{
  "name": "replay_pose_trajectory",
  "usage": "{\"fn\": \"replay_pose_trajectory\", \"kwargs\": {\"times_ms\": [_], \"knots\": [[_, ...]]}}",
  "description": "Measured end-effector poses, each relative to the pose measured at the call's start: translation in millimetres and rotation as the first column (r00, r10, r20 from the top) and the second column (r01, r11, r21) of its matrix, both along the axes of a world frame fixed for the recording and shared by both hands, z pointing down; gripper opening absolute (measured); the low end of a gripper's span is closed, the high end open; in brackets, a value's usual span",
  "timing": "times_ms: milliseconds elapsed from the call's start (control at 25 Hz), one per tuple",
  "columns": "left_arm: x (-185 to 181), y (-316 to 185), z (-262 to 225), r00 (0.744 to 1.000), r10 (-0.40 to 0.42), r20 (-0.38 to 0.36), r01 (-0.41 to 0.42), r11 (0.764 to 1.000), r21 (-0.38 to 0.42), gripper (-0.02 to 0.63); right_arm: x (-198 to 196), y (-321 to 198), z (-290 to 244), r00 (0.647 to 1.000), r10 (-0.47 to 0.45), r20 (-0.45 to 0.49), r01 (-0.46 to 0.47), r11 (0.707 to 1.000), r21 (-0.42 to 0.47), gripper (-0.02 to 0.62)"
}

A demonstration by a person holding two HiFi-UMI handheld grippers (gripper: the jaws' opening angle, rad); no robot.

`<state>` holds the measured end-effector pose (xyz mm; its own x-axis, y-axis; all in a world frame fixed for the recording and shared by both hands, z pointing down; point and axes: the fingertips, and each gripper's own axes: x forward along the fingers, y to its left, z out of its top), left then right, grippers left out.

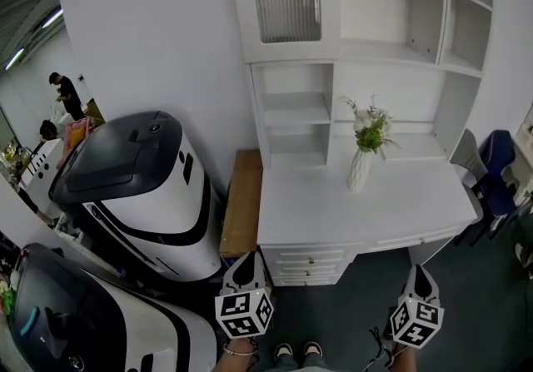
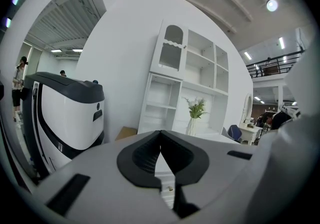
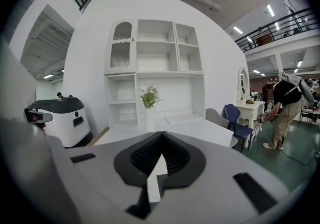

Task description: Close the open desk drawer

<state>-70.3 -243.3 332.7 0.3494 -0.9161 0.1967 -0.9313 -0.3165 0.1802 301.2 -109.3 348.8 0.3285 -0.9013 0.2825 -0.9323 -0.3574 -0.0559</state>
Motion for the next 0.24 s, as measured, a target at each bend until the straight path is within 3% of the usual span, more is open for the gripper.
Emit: {"fn": "replay_pose_trajectory", "kwargs": {"times_ms": [240], "knots": [[0.8,1.0,2.4,1.000,-0.003,-0.002,0.003,1.000,-0.001,0.018,2.1,-1.3,-0.4,1.000,-0.002,0.005,0.002,1.000,0.011,0.005]]}}
